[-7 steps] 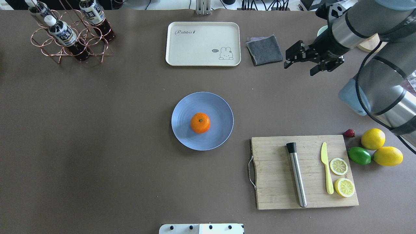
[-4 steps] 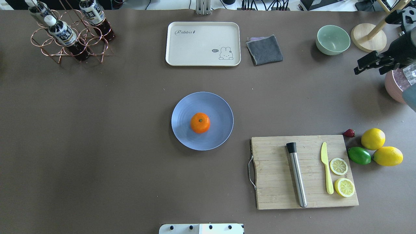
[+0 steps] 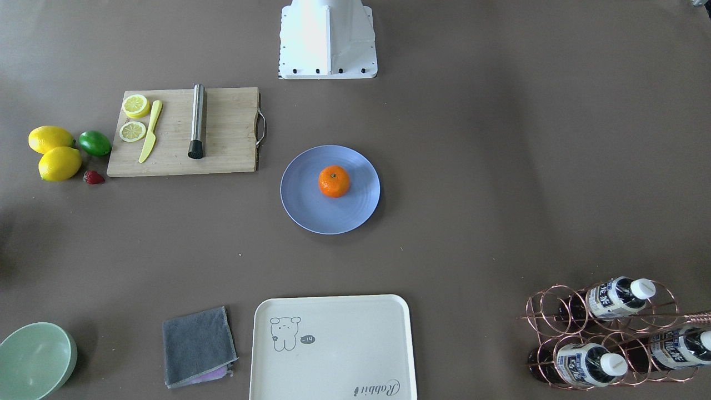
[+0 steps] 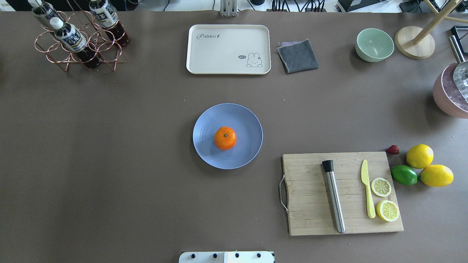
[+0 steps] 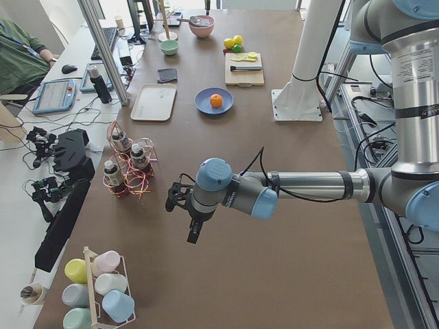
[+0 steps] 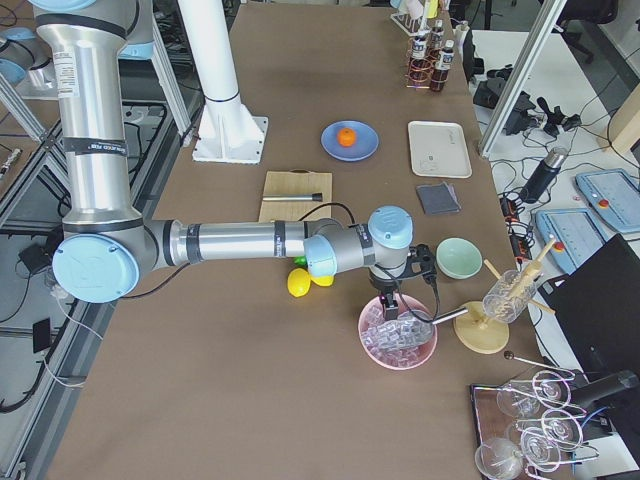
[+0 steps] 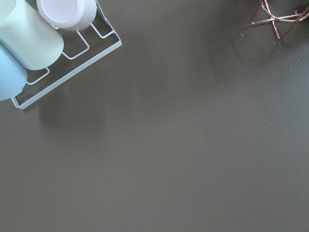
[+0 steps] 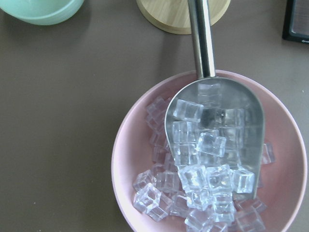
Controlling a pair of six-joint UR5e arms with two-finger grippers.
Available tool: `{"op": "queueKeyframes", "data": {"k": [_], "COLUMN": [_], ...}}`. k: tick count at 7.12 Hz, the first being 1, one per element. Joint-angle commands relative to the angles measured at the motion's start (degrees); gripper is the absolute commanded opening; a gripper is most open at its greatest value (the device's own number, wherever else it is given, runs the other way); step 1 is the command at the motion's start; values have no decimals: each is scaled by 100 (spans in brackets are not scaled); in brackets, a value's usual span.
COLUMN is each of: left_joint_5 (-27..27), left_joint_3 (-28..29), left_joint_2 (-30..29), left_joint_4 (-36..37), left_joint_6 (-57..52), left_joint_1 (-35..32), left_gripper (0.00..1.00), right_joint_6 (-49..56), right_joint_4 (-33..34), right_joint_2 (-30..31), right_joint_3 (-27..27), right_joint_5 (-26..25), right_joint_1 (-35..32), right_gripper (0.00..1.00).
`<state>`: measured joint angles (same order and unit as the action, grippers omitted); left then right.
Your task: Pick orange to plate
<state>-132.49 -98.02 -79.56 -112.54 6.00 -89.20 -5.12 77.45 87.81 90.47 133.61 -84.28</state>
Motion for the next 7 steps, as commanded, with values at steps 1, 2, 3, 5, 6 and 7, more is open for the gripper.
{"op": "queueKeyframes", "data": {"k": [1, 2, 3, 5, 6, 7], "left_joint_5": [-67, -84, -76, -181, -172, -172], "left_joint_3": [265, 188, 91, -295, -279, -279], "left_joint_2": [-77, -86, -173, -393, -367, -367], "left_joint_4": [-40, -5, 108, 1152, 1120, 1094], "left_joint_6": [32, 59, 68, -11, -11, -11], "left_joint_1": [-1, -1, -1, -19, -19, -19], "left_gripper": [98, 98, 98, 98, 98, 98], "right_joint_6": [735, 1114, 1118, 1118, 1075, 1074], "right_joint_4": [555, 952, 990, 956, 947, 938], "right_joint_2": [0, -35, -44, 34, 35, 17], "right_joint_3": [40, 58, 49, 93, 111, 128], "right_joint_5": [16, 16, 16, -37, -72, -64], "right_joint_1": [-508, -606, -633, -633, -633, -633], "right_gripper": [100, 100, 100, 100, 100, 100]}}
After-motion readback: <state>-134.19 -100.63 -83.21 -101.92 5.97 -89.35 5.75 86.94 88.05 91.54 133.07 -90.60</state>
